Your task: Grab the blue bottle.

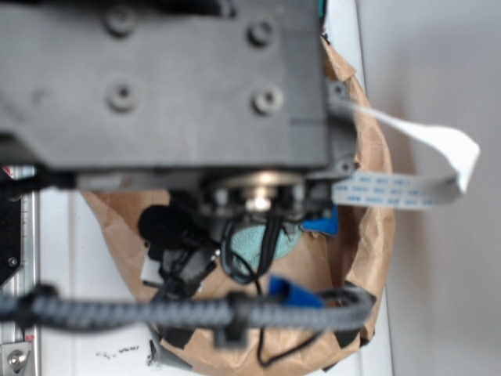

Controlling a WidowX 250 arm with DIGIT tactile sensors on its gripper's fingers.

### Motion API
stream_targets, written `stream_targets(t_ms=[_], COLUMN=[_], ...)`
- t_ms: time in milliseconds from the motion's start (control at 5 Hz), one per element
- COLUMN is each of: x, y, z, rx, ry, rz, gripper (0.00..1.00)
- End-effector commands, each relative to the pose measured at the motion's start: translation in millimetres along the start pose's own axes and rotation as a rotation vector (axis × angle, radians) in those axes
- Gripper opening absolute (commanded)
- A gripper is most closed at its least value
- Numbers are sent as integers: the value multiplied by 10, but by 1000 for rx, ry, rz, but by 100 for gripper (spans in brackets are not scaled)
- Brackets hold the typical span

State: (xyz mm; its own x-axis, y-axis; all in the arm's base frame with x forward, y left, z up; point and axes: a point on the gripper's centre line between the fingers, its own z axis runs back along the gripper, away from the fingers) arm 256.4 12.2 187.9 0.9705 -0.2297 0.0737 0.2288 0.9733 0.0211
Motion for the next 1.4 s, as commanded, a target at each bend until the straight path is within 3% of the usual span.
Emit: stream_targets(t_ms=[0,200,400,600,800,1000,1200], x=[52,217,457,554,424,283,131], y=[82,220,418,621,679,648,556], z=[150,-86,-305,-394,-353,-316,-363], rx=[22,42,117,85,13,76,191], ry=[-54,-167,-256,-259,-191,-135,-182], rz=[23,-203,-358,-473,-547,-630,-810], gripper=[100,100,100,100,100,100,100])
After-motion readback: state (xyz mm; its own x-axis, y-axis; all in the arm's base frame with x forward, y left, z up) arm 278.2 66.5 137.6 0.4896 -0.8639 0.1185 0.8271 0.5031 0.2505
